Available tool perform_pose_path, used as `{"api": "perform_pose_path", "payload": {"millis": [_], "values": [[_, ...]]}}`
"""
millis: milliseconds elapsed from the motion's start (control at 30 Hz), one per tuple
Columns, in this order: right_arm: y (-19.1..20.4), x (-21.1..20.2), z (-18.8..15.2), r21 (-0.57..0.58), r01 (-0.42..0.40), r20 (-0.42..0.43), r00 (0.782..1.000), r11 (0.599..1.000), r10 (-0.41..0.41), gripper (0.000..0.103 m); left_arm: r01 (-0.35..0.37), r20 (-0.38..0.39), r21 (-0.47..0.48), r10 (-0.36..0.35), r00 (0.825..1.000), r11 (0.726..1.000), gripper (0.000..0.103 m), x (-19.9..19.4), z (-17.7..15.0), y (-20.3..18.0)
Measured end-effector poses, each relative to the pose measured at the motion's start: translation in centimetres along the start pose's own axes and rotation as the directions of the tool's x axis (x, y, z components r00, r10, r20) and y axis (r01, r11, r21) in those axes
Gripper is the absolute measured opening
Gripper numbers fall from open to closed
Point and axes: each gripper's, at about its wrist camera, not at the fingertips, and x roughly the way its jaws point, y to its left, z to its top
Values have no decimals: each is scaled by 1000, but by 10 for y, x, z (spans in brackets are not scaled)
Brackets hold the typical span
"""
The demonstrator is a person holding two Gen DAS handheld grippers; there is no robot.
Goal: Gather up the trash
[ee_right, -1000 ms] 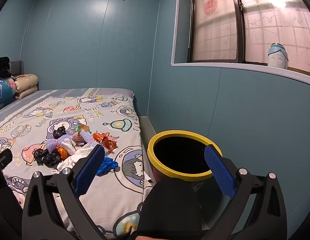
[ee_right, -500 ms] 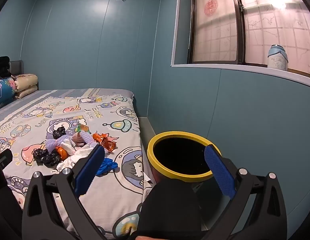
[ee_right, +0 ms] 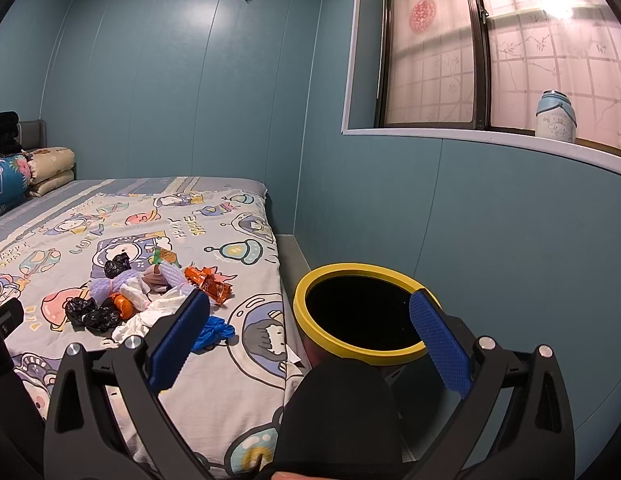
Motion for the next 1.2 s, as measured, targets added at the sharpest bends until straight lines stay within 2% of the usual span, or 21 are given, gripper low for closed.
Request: {"api": "perform_pose_path", "payload": {"millis": [1200], "values": [[1,1,0,-4,3,-3,1000,1000,-3,96,0,-19,-3,0,1000,1000,96,2,-2,-1]]}}
